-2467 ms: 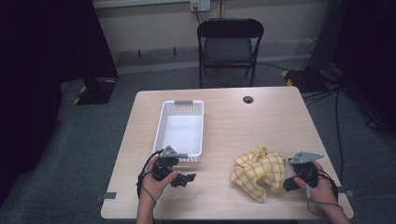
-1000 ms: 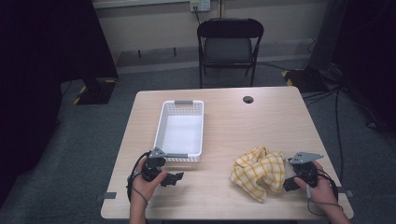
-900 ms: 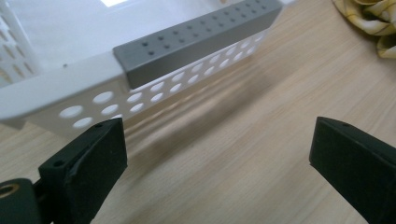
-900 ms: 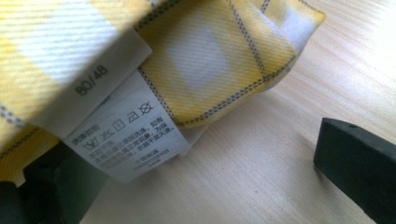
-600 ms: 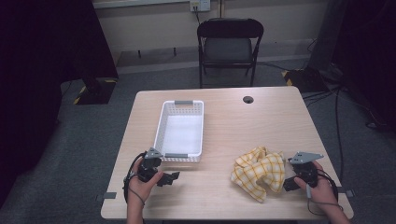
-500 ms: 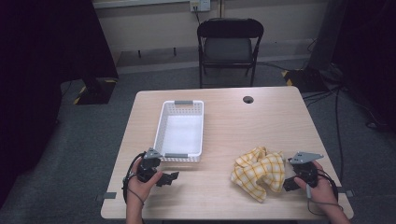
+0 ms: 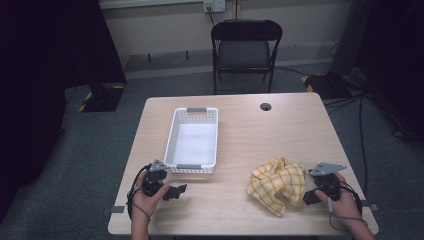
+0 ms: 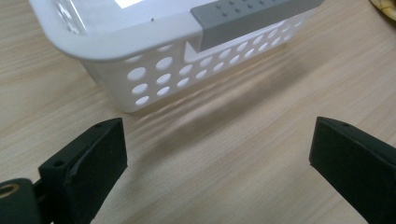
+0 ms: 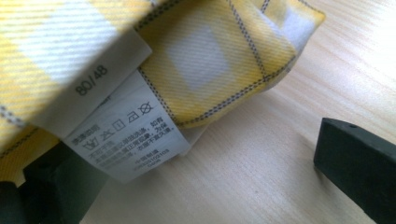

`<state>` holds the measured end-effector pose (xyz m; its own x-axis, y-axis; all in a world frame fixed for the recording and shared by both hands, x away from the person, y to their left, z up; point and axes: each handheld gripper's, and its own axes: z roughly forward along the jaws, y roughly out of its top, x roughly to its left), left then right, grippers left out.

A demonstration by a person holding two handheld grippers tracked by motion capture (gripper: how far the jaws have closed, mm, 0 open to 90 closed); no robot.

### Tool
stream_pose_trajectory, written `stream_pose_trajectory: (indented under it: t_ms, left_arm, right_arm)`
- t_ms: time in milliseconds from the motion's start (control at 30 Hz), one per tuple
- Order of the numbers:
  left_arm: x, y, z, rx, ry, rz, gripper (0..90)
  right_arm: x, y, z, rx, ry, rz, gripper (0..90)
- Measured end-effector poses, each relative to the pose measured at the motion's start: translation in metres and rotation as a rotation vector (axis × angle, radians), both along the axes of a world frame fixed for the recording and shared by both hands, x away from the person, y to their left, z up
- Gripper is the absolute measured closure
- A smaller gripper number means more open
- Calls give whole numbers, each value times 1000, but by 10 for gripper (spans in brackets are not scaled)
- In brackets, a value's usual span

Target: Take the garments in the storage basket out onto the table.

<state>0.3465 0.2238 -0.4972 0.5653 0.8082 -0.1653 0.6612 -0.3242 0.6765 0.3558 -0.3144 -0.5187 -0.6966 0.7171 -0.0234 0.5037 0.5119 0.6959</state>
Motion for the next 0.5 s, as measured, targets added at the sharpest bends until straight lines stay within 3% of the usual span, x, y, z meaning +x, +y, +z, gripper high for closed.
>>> stream_pose_trajectory:
  t_ms: [500]
  left_arm:
    - [-1, 12, -10, 15, 7, 38, 37]
  right_arm:
    - [0, 0, 0, 0, 0, 0, 0]
